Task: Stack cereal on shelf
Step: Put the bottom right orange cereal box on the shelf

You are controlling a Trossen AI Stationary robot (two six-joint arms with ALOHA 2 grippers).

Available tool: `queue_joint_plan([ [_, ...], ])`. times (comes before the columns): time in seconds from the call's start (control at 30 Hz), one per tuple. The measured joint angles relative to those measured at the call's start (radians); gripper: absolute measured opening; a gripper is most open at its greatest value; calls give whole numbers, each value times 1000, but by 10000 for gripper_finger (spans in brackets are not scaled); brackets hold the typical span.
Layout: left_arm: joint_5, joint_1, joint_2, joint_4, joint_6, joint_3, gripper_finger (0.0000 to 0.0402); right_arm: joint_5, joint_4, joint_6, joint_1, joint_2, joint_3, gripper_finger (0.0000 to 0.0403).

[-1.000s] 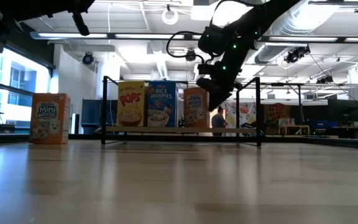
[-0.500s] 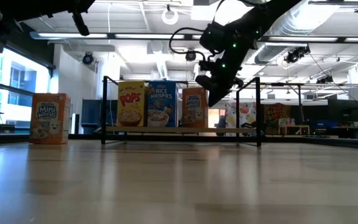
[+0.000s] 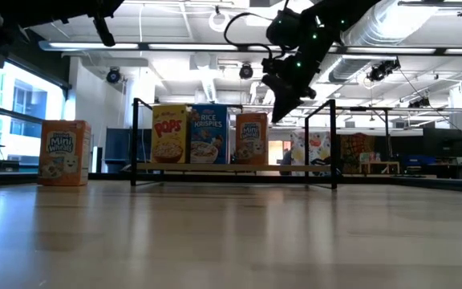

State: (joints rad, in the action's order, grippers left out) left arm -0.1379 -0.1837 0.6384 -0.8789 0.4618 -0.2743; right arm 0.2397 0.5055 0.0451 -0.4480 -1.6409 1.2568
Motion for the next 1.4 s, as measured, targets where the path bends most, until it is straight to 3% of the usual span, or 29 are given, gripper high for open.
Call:
queue_joint_plan([
  [0.93,0,0,0,13,-2,0,1,14,-203,-34,-92,-14,0,0],
  [1.1,0,0,0,13,-2,0,0,21,-138,-70,-102,24,0,0],
  [1.27,0,0,0,14,-2,0,1,-57,-12,-67,-87,34,0,0],
  [1.4,-4,0,0,13,-2,0,1,-91,-30,-72,-72,-1,-23,0],
])
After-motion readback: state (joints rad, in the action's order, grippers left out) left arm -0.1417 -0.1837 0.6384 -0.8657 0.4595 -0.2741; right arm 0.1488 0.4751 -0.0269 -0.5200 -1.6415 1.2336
